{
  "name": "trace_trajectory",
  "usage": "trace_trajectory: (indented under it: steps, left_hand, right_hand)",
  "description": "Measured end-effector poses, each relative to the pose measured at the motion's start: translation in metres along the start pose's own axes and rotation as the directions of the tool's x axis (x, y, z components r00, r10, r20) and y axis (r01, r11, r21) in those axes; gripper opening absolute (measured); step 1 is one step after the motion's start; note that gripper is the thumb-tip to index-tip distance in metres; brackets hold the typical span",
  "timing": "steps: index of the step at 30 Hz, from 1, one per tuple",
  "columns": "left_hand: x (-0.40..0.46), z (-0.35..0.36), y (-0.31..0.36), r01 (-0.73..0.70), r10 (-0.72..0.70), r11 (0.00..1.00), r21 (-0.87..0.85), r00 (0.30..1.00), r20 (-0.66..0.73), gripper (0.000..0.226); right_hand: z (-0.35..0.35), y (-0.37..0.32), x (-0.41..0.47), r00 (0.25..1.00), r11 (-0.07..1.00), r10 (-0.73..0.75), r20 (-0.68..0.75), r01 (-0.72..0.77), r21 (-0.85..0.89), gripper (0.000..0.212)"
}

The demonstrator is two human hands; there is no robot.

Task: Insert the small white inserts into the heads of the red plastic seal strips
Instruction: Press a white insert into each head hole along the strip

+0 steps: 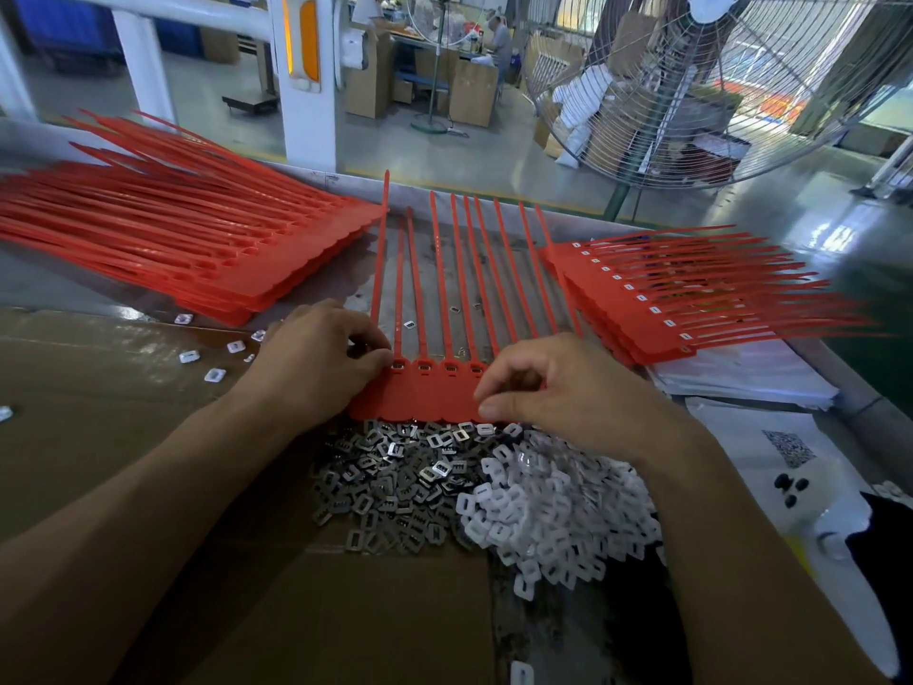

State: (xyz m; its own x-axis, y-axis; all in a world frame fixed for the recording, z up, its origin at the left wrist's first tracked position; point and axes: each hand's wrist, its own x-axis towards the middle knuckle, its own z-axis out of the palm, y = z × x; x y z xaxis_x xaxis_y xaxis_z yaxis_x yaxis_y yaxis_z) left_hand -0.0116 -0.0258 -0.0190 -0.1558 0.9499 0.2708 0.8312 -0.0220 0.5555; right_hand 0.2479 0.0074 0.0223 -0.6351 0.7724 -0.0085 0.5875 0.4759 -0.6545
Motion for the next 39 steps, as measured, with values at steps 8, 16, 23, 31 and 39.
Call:
trace_trajectory:
  steps: [8, 16, 23, 31, 39]
  left_hand:
    - [0.000, 0.001, 0.000, -0.004, 0.004, 1.000, 0.005, 1.000, -0.006, 0.006]
    - [0.000, 0.001, 0.000, -0.004, 0.004, 1.000, 0.011, 1.000, -0.005, 0.007]
    - [0.000, 0.001, 0.002, -0.002, 0.002, 1.000, 0.004, 1.000, -0.006, 0.007]
    - [-0.001, 0.000, 0.002, 0.005, -0.005, 1.000, 0.002, 1.000, -0.004, 0.008]
    - [-0.002, -0.001, 0.002, 0.009, -0.009, 1.000, 0.005, 1.000, 0.004, 0.007]
  right_hand:
    - [0.012, -0.005, 0.005, 0.989, 0.995, -0.081, 0.123, 0.088, -0.048, 0.010]
    - [0.015, -0.006, 0.006, 0.990, 0.993, -0.083, 0.115, 0.092, -0.075, 0.007]
    - [0.022, -0.008, 0.007, 0.996, 0.992, -0.084, 0.024, 0.086, -0.089, 0.009]
    - [0.010, 0.006, 0.010, 0.929, 0.992, 0.109, -0.353, -0.078, 0.101, 0.011]
    - [-0.029, 0.055, -0.005, 0.730, 0.889, 0.458, -0.508, -0.366, 0.276, 0.015]
